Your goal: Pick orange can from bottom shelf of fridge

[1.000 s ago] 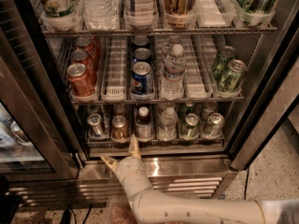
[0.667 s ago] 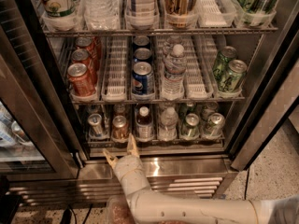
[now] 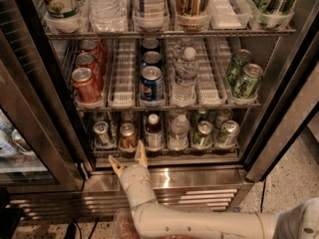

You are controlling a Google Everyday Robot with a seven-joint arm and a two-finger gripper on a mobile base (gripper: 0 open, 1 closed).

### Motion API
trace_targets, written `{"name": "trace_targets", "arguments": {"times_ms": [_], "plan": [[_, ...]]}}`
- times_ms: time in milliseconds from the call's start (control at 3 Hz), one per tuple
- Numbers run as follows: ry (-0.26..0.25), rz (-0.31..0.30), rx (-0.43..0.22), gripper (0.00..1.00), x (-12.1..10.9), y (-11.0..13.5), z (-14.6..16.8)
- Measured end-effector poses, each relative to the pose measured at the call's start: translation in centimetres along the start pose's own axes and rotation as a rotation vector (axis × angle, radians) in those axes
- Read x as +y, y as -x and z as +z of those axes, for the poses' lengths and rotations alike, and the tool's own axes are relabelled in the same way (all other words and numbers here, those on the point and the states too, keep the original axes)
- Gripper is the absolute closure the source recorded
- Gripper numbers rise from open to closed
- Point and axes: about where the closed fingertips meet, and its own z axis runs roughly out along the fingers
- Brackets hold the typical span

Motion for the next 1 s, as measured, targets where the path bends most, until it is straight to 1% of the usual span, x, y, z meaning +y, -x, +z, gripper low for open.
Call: {"name": "trace_targets", "arguments": {"times_ms": [333, 667, 1000], "plan": [[-0.033, 0.0, -0.017, 0.23, 0.0, -0.3, 0.6], [-0.06, 0.002, -0.034, 0.26, -0.1, -0.3, 1.4], [-0.094, 0.001, -0.051, 0.28, -0.5, -0.2, 2.1]]}}
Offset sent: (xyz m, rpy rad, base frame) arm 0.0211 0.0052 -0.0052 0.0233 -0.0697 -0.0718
